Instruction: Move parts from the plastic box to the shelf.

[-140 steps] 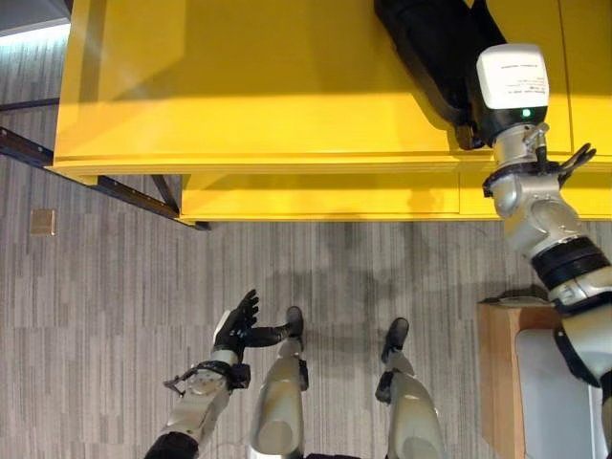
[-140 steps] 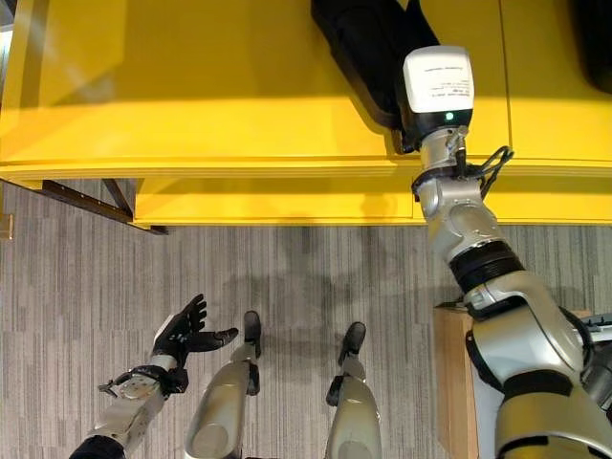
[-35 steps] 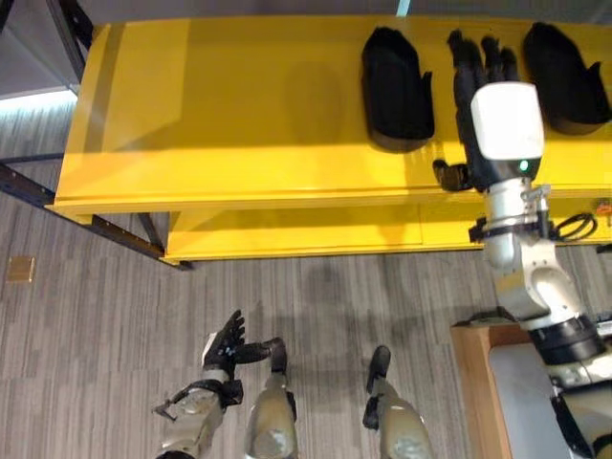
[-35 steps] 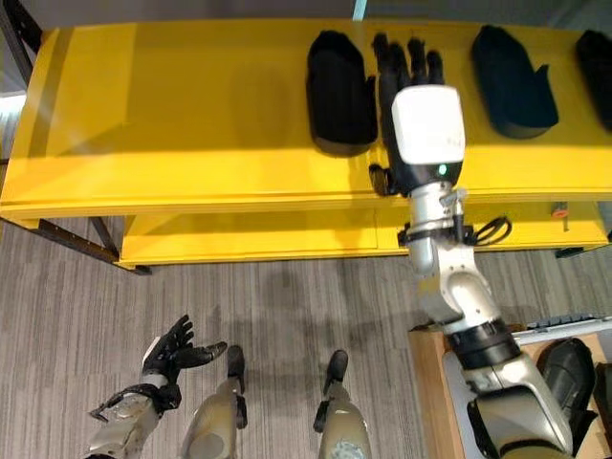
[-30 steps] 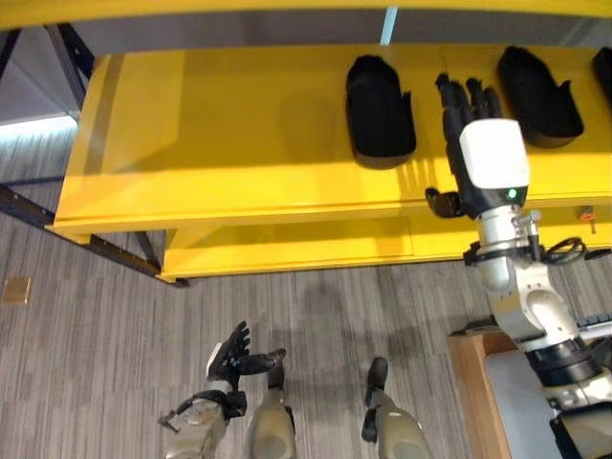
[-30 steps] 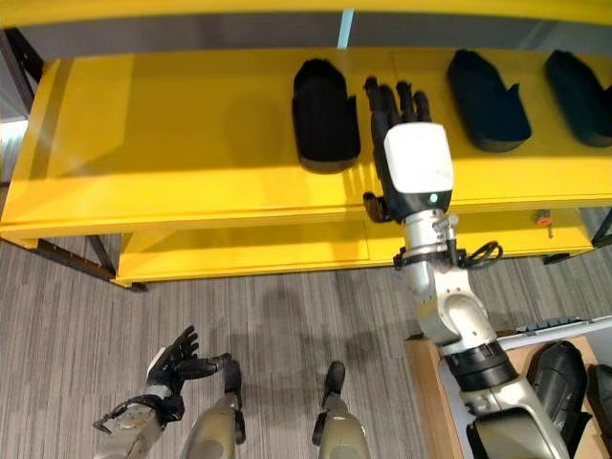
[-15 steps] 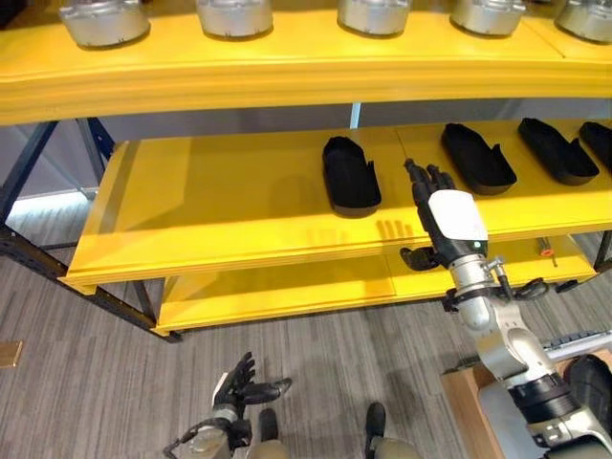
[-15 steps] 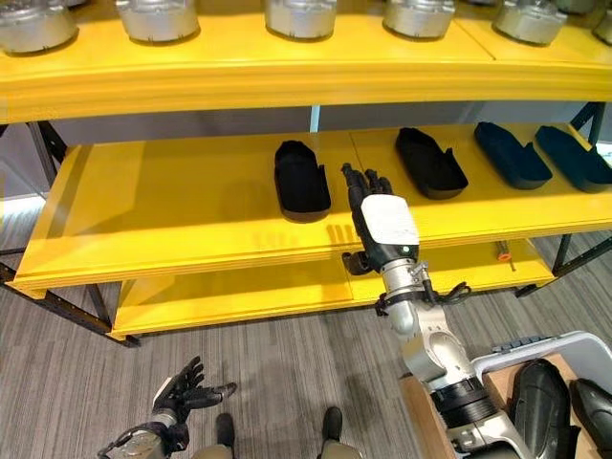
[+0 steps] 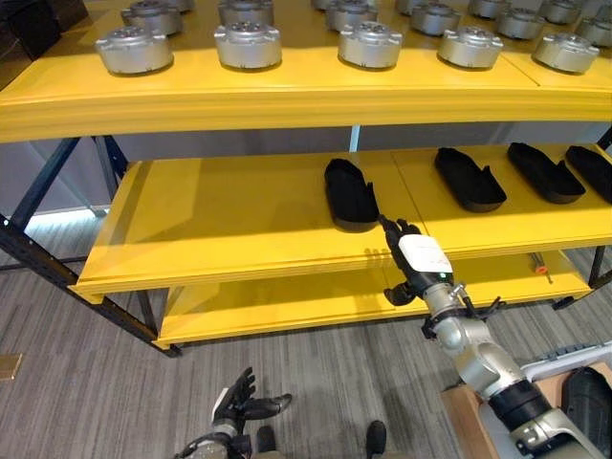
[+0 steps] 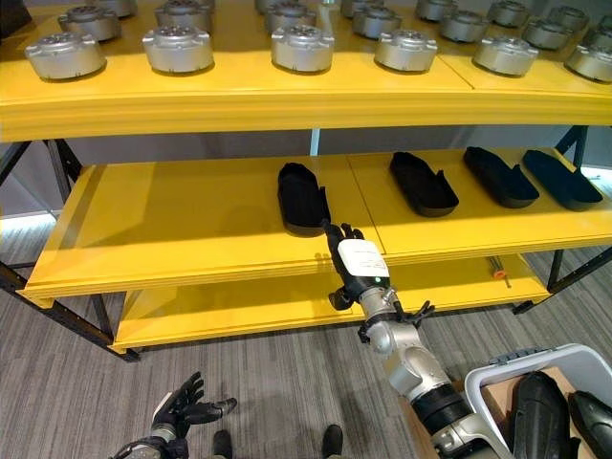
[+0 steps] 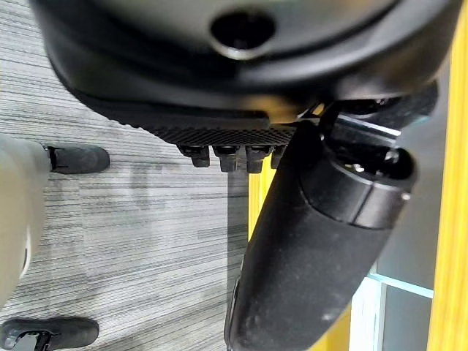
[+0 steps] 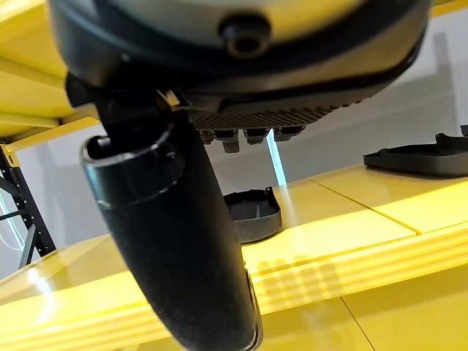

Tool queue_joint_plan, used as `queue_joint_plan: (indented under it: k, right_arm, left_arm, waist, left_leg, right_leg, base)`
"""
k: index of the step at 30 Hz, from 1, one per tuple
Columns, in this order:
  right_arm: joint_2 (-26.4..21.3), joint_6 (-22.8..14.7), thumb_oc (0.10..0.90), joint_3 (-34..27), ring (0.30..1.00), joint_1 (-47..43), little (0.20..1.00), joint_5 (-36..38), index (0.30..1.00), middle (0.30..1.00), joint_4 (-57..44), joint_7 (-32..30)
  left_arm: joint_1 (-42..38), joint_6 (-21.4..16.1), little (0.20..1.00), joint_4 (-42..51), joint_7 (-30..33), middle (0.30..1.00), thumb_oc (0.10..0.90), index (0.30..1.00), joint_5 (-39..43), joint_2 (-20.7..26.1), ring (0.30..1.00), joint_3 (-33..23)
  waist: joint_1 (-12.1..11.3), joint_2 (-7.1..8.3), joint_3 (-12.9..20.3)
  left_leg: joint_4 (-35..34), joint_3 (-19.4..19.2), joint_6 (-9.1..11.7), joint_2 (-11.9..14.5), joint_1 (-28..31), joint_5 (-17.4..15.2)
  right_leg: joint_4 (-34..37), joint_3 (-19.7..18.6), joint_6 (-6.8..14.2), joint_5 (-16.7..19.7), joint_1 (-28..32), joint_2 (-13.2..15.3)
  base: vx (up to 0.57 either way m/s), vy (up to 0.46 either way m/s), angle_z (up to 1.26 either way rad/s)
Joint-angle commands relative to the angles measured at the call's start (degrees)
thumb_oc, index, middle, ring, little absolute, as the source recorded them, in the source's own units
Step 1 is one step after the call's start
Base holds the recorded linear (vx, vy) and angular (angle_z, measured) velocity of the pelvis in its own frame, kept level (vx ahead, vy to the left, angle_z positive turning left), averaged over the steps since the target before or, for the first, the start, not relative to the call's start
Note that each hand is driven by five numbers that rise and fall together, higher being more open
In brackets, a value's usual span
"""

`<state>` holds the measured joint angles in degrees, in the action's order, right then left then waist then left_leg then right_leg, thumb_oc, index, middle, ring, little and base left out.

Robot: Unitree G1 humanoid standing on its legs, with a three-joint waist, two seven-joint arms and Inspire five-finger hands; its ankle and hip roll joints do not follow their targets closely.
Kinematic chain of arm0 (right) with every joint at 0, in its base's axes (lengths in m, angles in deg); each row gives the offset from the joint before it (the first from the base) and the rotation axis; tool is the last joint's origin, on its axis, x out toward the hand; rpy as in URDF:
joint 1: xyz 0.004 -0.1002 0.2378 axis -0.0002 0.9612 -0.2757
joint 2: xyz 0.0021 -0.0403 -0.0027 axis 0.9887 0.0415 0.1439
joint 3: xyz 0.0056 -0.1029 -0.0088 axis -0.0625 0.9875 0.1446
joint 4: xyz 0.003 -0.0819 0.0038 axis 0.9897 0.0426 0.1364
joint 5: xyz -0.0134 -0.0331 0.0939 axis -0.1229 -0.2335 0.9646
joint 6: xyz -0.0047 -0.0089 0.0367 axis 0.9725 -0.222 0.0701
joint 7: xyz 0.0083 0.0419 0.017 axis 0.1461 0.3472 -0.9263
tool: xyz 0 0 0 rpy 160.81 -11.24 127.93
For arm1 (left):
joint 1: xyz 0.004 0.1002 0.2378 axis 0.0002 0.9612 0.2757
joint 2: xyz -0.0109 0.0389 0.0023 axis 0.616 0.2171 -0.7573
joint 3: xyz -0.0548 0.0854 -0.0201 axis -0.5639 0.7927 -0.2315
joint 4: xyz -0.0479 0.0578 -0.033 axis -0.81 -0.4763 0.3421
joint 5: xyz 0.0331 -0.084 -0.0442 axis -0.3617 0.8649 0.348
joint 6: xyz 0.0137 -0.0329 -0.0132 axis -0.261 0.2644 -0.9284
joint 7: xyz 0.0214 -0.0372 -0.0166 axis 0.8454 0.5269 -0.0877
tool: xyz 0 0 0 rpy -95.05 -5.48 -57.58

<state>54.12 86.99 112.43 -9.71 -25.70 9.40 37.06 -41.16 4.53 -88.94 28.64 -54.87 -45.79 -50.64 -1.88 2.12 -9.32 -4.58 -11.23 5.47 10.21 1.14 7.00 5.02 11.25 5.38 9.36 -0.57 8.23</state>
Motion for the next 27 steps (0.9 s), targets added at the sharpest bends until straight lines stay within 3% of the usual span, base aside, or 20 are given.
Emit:
queue_joint_plan:
  k: [1, 27]
  right_arm:
    - [0.1, -0.6, 0.9, -0.4, 1.0, -10.8, 1.0, 0.6, 1.0, 1.0, 0.7, -4.4]
    - [0.7, 0.8, 0.9, 7.0, 1.0, -22.3, 1.0, -1.9, 1.0, 1.0, 9.7, -4.4]
  left_arm:
    - [-4.3, -3.9, 1.0, -0.3, 0.3, 1.0, 0.9, 1.0, -0.1, 1.2, 1.0, 1.5]
    - [-5.9, -4.7, 1.0, 1.0, 1.5, 1.0, 0.9, 1.0, 1.9, 2.8, 1.0, 3.2]
  waist:
    - [-1.3, -0.29, 0.1]
    - [-3.9, -0.36, -3.9]
  left_leg:
    - [-0.4, 1.0, -0.6, 1.0, 0.5, -1.1]
    - [0.5, 2.3, -1.1, -0.2, -3.3, -0.8]
  right_leg:
    - [-2.4, 3.3, 0.3, -4.7, 3.2, -0.1]
    - [-4.1, 4.3, 0.6, -4.3, -0.1, 1.3]
  base:
    - [0.0, 0.009, 0.04]
    - [0.0, 0.001, 0.01]
